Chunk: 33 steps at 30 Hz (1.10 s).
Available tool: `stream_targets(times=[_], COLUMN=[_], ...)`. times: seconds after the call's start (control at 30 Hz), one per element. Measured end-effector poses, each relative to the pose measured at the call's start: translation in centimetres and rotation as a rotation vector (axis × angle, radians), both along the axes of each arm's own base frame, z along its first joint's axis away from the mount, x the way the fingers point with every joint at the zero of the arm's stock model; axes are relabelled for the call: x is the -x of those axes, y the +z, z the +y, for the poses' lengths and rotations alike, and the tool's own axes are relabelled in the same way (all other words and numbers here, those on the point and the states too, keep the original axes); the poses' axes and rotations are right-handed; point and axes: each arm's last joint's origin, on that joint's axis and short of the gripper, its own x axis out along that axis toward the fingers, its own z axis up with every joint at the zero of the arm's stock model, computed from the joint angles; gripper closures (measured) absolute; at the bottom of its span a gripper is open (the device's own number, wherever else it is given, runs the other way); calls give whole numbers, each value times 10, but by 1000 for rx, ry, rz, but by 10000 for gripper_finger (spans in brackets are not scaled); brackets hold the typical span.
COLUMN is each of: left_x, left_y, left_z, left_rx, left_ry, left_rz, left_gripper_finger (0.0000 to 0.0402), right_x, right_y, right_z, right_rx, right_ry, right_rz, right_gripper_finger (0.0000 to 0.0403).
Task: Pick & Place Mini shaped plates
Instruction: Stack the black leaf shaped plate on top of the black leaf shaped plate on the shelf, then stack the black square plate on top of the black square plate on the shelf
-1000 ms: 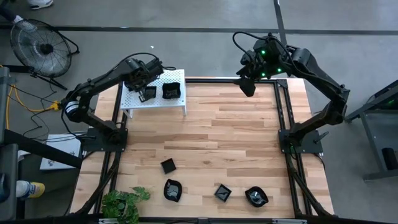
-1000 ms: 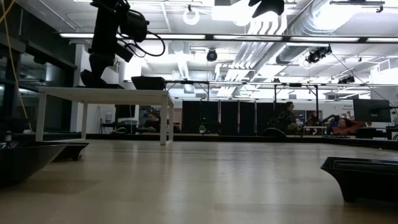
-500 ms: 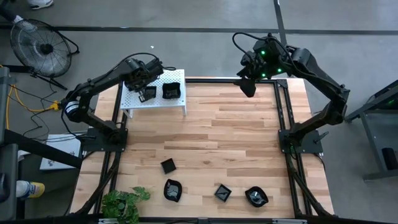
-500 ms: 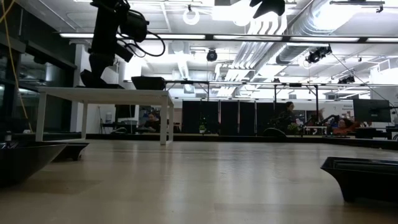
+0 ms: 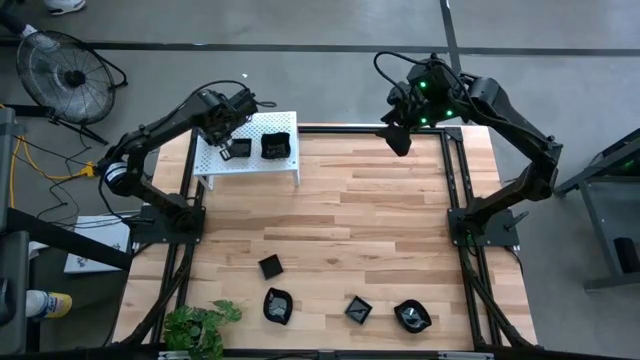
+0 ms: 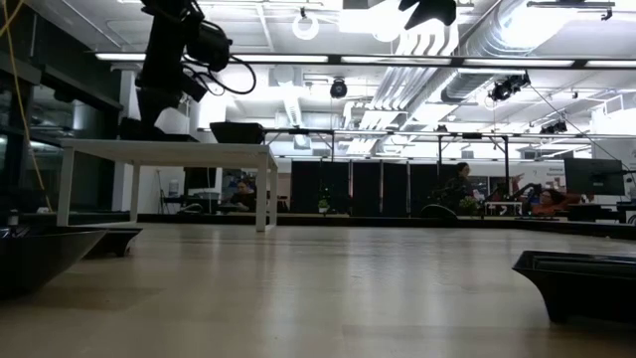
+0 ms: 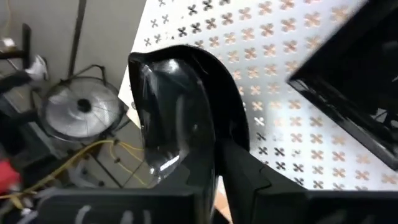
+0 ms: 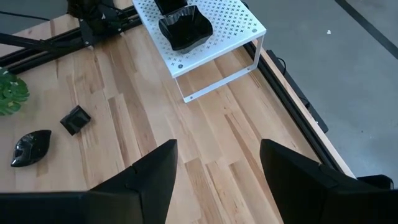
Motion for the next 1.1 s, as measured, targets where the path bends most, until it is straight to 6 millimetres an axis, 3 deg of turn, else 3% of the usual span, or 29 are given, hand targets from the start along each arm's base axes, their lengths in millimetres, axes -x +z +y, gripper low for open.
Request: stream_targets(times=[0.23, 0.73, 1.1], left_x=[1, 0, 11], left_y=[0, 0, 32], left_z=[4, 0, -12], left_rx=[-2, 83, 61], left_ry=[-18, -35, -21], left_rz=[-10, -83, -168], left_gripper_finger=[333, 329, 329], right_x=[0, 0, 0], right_y=[0, 0, 0], right_z=[0, 0, 0], right_rx=[1, -13, -30], right_ry=[-1, -13, -32], right_rz=[0, -3, -11], right_gripper_finger=[178, 178, 178])
